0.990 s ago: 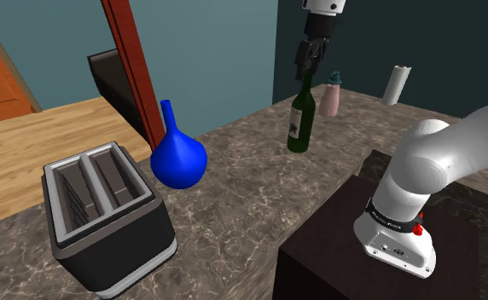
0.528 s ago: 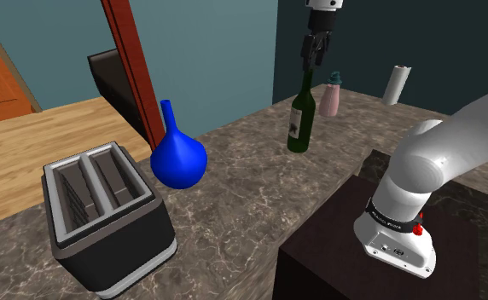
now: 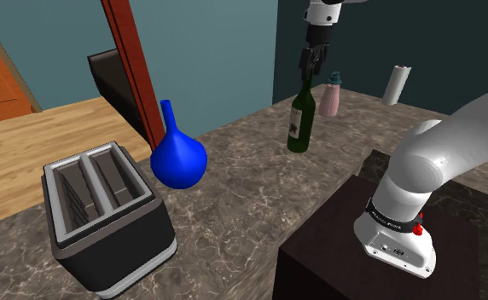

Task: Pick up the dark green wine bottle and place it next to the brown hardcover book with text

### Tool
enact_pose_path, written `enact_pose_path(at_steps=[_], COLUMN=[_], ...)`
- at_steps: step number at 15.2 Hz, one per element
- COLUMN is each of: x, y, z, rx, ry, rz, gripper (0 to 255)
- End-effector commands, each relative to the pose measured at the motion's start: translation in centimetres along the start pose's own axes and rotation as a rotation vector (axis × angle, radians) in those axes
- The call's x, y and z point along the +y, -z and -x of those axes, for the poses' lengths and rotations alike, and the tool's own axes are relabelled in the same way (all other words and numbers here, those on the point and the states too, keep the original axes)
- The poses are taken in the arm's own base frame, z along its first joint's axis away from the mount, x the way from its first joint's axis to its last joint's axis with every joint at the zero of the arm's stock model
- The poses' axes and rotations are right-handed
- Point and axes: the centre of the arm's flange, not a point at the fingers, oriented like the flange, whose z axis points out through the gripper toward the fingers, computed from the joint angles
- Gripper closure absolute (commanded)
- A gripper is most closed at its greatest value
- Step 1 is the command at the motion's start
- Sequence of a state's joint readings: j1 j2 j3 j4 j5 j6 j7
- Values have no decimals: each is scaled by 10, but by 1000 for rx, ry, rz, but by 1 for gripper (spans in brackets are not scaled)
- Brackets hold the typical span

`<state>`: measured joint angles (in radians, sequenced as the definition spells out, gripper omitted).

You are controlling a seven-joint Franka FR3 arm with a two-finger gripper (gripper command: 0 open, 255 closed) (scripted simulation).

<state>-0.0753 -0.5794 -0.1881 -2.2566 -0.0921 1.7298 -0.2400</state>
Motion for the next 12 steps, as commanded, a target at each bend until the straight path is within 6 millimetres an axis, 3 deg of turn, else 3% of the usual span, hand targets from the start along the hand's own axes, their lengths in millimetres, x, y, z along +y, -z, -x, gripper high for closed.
enact_pose_path(at_steps=[1, 8, 9, 12], x=[0, 0, 0, 0], y=[-5, -5, -5, -5], z=[0, 0, 0, 0], rx=[0, 0, 0, 0], ry=[0, 0, 0, 0], rz=[0, 0, 0, 0], gripper=[0, 0, 255, 255])
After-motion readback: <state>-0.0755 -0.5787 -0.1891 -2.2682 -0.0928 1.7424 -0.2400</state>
